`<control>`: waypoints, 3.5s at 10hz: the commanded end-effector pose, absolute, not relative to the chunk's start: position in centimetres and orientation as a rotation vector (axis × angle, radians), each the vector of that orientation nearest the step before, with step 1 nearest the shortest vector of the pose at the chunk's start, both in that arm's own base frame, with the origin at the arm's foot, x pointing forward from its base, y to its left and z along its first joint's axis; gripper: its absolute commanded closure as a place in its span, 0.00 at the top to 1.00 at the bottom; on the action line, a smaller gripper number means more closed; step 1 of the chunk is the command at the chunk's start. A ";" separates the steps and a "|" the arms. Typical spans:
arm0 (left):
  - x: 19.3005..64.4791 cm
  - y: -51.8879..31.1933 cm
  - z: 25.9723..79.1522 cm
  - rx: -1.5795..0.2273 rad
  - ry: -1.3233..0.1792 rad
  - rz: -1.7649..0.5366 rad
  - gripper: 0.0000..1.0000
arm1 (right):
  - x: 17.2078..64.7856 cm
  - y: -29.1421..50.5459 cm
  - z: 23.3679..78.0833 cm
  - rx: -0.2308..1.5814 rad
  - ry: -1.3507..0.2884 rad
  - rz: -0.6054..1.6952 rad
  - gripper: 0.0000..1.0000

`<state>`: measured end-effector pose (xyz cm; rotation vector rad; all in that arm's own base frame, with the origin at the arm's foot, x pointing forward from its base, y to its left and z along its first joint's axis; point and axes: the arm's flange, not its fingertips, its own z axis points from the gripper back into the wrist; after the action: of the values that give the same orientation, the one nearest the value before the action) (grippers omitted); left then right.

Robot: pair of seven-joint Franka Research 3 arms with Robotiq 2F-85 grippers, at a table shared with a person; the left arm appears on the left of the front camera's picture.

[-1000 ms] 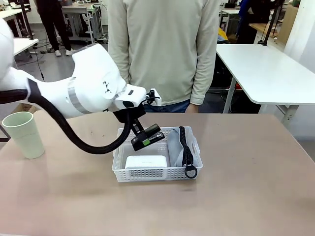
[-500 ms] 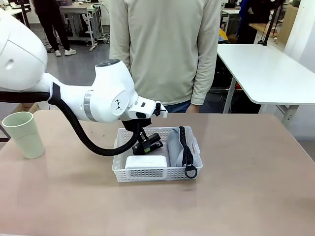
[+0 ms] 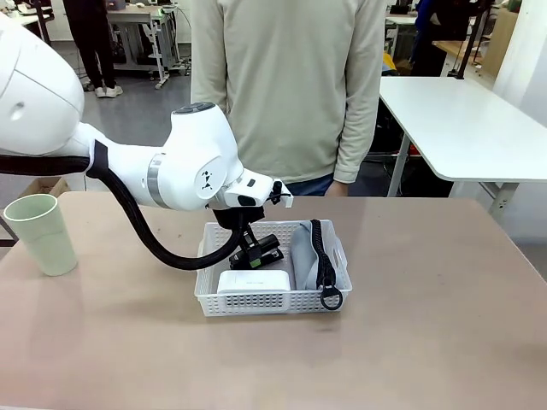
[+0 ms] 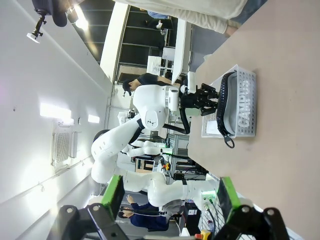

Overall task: Efficiently arrange items inside the basket to fit them all.
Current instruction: Pick up the Stapler and place it inside the Organizing basket, then pick up the Reusable plastic cup and place it inside the Organizing basket.

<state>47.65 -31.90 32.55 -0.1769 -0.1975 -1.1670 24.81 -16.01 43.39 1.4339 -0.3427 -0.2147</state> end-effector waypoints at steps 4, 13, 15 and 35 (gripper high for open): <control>47.8 -31.8 33.4 -0.167 -0.211 -1.165 1.00 | 24.8 -15.8 43.9 1.456 -0.348 -0.229 1.00; 40.6 -17.7 51.6 -0.436 -0.474 -1.230 1.00 | 24.8 -15.8 43.9 1.456 -0.348 -0.229 1.00; 39.1 -9.6 56.4 -0.549 -0.529 -1.119 1.00 | 24.8 -15.8 43.9 1.456 -0.348 -0.229 1.00; 36.6 22.6 54.0 -0.968 -0.567 -0.428 1.00 | 24.8 -15.8 43.9 1.456 -0.348 -0.229 1.00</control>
<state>36.80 22.59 53.84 -0.9567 -0.5695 -0.4217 24.78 -16.02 43.37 1.4326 -0.3424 -0.2165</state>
